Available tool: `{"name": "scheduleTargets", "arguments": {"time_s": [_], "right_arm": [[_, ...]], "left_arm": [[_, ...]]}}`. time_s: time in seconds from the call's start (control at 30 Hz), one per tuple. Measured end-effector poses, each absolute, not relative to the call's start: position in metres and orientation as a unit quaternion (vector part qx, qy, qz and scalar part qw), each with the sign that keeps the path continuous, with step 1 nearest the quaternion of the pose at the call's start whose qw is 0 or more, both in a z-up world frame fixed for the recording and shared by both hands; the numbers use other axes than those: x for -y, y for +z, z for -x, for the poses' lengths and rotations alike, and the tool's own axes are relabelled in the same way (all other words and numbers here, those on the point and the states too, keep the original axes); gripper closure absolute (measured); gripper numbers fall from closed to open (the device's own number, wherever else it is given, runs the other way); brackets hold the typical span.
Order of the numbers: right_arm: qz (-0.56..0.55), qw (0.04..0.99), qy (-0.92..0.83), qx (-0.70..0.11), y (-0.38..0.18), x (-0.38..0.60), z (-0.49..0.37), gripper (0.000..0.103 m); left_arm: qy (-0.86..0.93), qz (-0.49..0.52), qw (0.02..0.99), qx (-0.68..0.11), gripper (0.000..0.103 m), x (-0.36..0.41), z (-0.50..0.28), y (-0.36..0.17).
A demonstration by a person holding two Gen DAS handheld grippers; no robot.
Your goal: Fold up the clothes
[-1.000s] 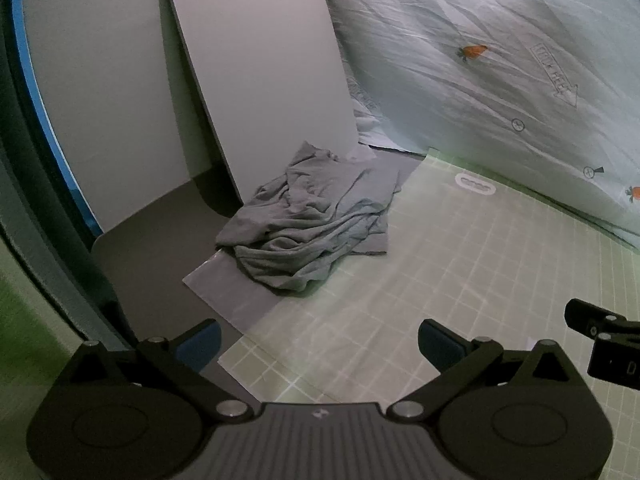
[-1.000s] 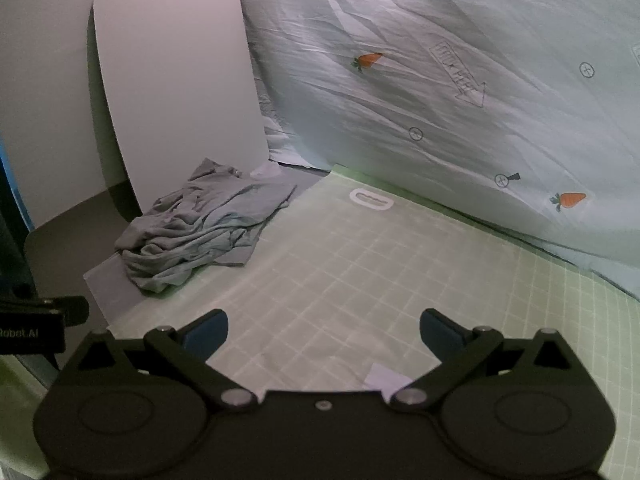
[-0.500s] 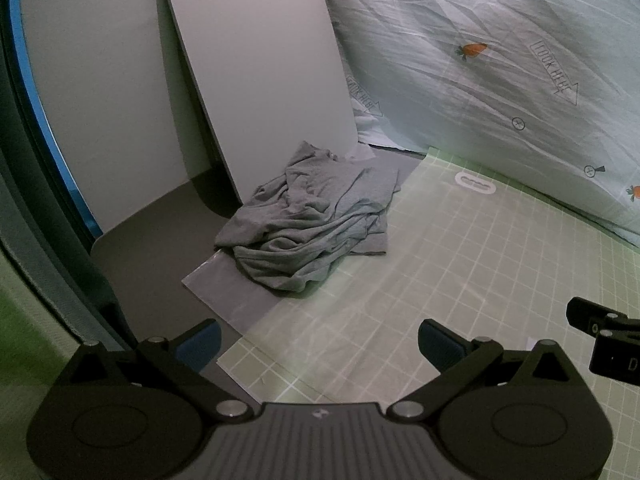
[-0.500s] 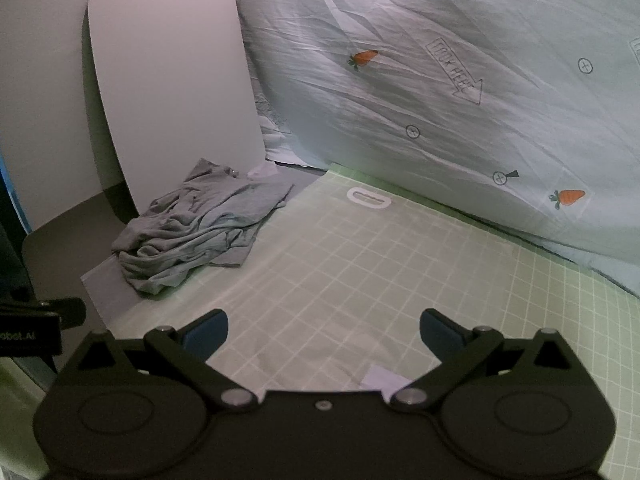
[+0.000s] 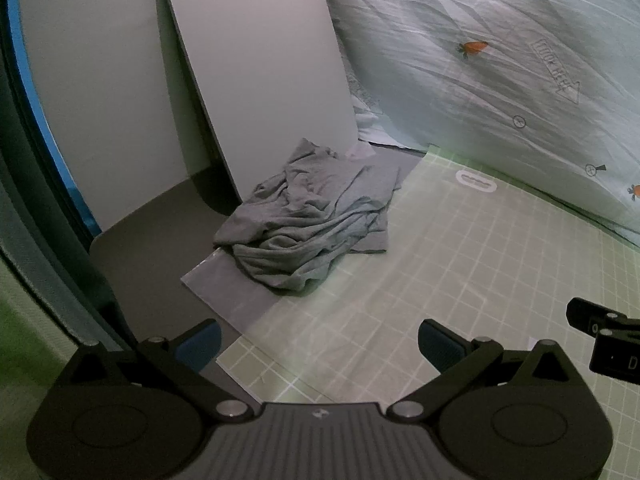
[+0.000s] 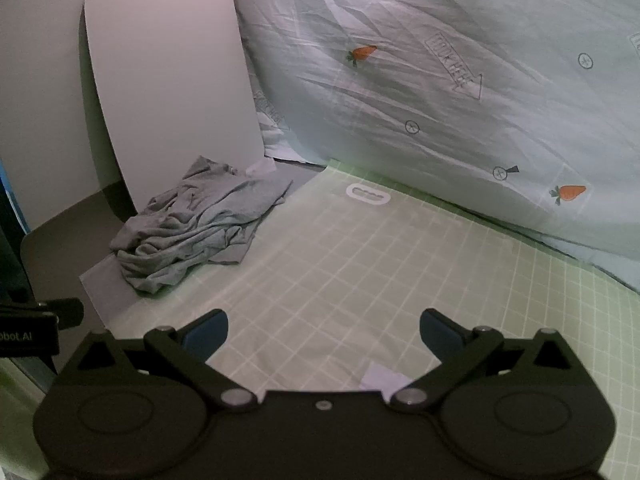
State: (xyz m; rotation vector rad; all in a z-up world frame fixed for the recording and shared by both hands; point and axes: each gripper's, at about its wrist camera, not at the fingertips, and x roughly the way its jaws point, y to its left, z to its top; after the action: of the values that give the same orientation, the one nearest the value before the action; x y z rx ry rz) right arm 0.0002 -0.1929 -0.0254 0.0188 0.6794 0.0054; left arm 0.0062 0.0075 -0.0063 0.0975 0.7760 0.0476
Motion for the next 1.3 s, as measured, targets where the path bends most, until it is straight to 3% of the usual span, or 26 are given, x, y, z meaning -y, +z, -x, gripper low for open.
{"name": "scheduleTargets", "arguments": {"time_s": [1.3], "right_arm": [[-0.019,0.94,-0.004,-0.341,-0.034,0.214,-0.011,0.0]], "left_arm": [[-0.003,-0.027,0.915,-0.403,0.0,0.004,-0.02,-0.015]]}}
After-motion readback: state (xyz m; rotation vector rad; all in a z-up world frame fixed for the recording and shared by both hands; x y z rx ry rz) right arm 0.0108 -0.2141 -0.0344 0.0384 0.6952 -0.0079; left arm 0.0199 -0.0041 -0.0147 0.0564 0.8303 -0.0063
